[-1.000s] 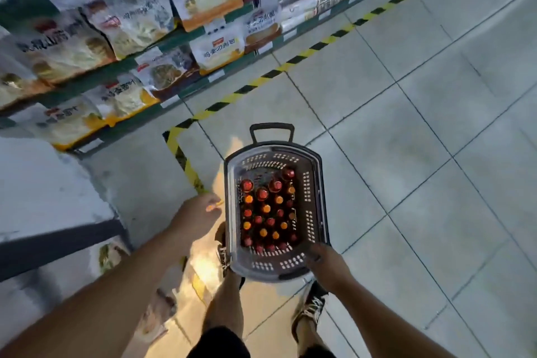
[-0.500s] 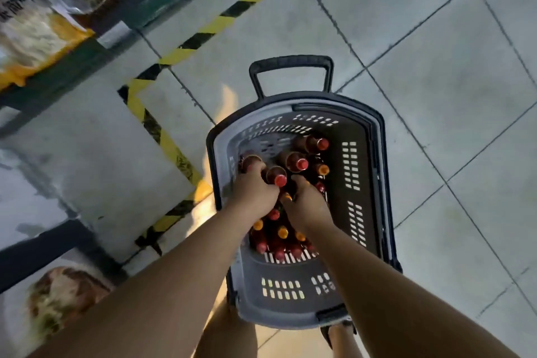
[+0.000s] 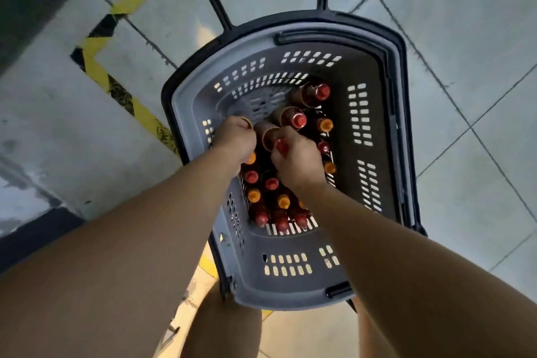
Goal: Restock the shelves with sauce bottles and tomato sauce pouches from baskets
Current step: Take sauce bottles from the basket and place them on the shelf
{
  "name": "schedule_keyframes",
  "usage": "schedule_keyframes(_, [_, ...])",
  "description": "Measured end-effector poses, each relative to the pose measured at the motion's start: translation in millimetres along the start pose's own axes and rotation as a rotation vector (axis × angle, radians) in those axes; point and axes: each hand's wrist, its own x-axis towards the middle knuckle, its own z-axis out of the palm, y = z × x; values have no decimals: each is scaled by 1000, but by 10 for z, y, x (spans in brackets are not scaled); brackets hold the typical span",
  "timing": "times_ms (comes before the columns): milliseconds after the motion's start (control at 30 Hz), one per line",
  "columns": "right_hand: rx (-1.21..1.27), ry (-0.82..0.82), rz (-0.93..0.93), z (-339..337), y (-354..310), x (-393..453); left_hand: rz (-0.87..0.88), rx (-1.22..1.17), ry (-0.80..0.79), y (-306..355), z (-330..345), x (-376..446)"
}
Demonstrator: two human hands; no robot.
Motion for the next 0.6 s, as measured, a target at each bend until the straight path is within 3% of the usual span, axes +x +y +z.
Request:
schedule_keyframes(167, [191, 30, 16, -538, -112, -588, 193, 191, 138, 59, -68, -362])
schedule_keyframes(333, [172, 27, 43, -1360, -271, -1458, 379, 336, 240, 171, -386, -1346])
schedule_keyframes(467, [-16, 57, -39, -2080, -344, -2089, 568, 338, 348, 153, -641, -2323])
schedule_keyframes(600, [-260, 52, -238, -2721, -313, -2452, 605, 246, 425, 121, -753, -3182])
